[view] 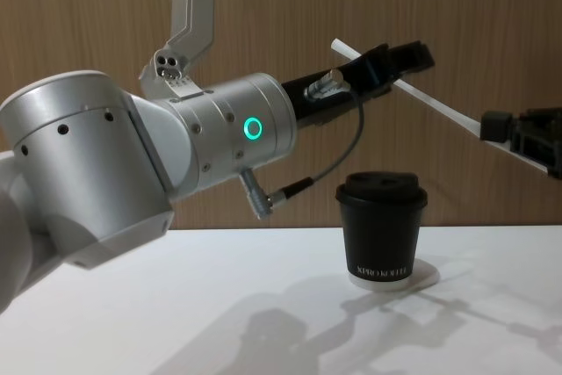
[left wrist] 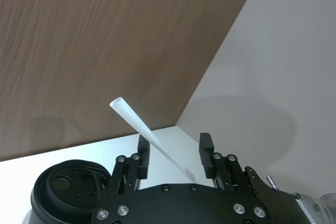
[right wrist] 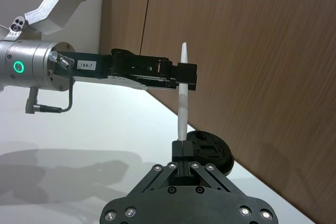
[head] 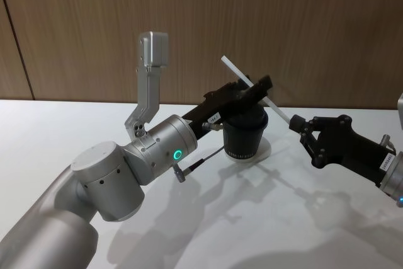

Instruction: Pick up the straw with one hand, pass it to the other hand, and insert it into the cup.

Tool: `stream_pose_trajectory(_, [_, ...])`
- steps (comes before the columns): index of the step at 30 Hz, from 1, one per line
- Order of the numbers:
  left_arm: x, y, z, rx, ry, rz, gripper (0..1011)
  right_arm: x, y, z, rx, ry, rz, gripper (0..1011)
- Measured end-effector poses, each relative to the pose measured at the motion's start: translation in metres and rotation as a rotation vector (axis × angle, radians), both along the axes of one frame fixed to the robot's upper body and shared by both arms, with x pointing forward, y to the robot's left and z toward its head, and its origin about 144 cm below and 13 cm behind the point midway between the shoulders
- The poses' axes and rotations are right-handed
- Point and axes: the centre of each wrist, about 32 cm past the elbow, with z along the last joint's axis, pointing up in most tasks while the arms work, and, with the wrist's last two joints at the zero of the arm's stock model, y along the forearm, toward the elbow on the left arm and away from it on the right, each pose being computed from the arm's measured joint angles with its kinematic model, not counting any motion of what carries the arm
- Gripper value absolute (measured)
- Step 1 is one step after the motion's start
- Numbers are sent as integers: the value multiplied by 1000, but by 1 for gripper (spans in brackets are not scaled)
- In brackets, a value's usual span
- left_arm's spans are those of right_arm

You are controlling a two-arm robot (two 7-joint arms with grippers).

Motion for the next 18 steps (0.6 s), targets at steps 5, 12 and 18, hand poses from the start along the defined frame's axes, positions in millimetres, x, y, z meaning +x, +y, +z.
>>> stream_pose_trajectory(5, [0, 0, 0, 0, 1, 2, 445, 0, 0, 0, 0, 0, 0, 0])
stream_pose_trajectory(12, [0, -1, 0, 1, 1, 3, 216, 0, 0, 0, 0, 0, 0, 0])
stream_pose_trajectory(18, [0, -1, 0, 0, 1, 3, 141, 0, 0, 0, 0, 0, 0, 0])
